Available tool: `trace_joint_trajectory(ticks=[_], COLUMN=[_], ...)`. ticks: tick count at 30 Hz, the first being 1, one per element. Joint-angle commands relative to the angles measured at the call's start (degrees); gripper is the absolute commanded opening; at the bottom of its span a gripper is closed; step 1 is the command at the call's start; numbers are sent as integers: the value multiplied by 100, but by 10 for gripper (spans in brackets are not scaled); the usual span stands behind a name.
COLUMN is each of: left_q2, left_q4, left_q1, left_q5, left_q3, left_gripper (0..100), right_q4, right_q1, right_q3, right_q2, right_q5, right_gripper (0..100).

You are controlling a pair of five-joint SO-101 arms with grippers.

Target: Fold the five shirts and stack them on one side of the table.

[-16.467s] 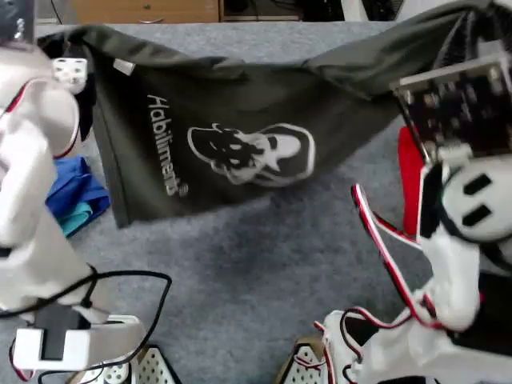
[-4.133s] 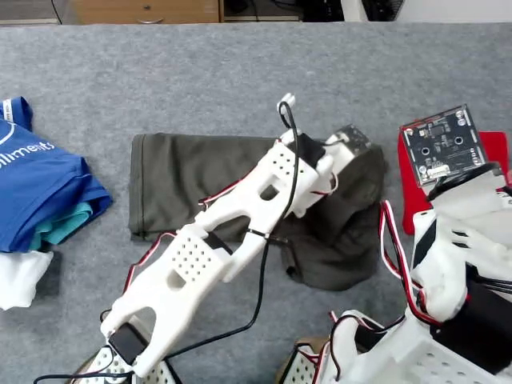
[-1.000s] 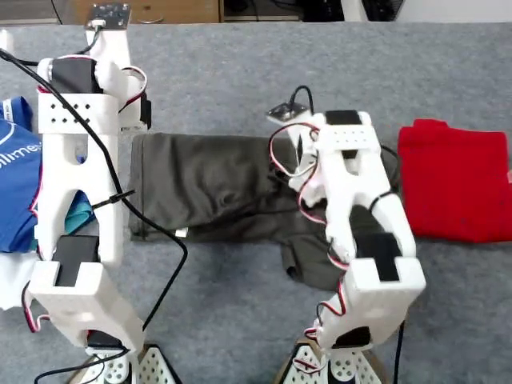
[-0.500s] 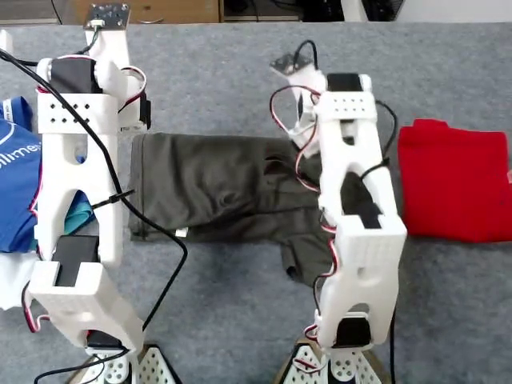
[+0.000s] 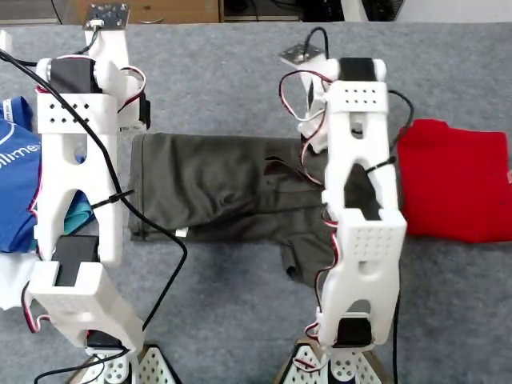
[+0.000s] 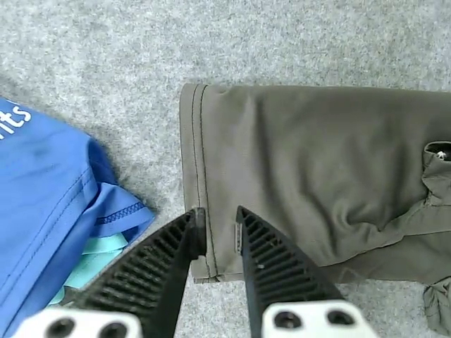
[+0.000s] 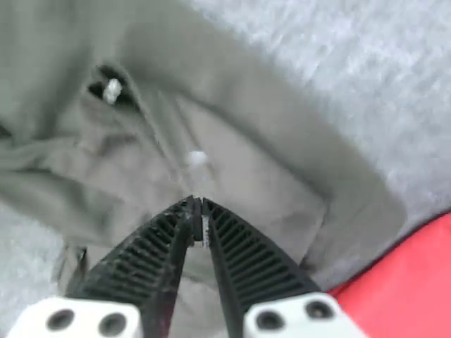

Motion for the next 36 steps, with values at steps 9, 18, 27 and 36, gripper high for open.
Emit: trace_joint_trajectory(ticks=[9,18,27,36], left_q2=[-277,-277,-295,-286], left_q4=[44,44,44,44], left_q1=[158,158,176,158], left_q5=[-18,-26,-26,-26], left_q3=[369,387,396,396], left_gripper=[82,82,82,82], right_q4=[114,-545,-1125,-484], right_q1=[866,708,637,470], right_q3=[1763,1613,-620,-2712], right_q2=[-1042,-145,822,1763], right_q5=[352,431,422,422], right_gripper=[2,2,2,2])
